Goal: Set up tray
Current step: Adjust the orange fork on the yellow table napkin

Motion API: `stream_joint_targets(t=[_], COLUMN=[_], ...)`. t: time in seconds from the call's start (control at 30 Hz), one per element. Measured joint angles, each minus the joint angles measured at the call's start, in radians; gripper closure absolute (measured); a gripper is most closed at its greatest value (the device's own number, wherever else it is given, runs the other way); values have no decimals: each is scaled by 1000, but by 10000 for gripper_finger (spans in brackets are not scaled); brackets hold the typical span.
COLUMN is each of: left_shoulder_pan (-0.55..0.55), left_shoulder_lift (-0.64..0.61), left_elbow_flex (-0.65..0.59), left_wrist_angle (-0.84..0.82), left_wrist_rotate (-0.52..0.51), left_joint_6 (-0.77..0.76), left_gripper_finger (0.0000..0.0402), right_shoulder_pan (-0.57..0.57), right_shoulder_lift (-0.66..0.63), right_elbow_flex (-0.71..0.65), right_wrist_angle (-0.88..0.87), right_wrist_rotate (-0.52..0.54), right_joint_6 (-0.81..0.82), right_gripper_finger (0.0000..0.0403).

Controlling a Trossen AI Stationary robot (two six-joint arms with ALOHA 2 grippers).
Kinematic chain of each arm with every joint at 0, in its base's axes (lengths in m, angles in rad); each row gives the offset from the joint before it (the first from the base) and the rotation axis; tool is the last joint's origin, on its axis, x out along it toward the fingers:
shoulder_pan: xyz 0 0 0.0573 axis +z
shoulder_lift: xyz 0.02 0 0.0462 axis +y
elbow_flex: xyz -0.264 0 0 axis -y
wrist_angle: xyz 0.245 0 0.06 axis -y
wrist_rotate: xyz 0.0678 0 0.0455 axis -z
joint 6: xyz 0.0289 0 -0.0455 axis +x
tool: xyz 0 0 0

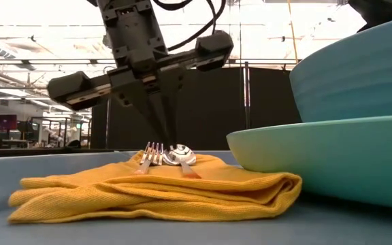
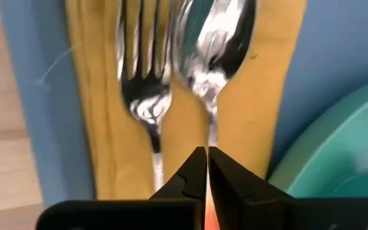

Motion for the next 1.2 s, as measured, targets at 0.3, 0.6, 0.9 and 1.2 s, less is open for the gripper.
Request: stream_joint_targets(t=[0.3, 0.6, 0.9, 1.2], left_shoulder_pan=[0, -8, -16, -27], left_shoulder_lift=[0, 0, 36, 37], left_elbow_flex=[0, 0, -1, -1], left_wrist_angle=[-30, -28, -3, -6], left_wrist_rotate=[0, -8, 26, 28], left_joint_6=[16, 32, 26, 11], left_gripper_finger=[397, 398, 397, 398], right_shoulder_pan=[0, 0, 0, 0], right_shoulder_lift=[0, 0, 0, 0], right_elbow_flex=[0, 0, 0, 0], right_wrist_angle=[0, 0, 5, 6], right_wrist_rotate=[0, 0, 0, 0], right_joint_6=[0, 0, 0, 0], right_gripper_finger=[360, 360, 360, 360])
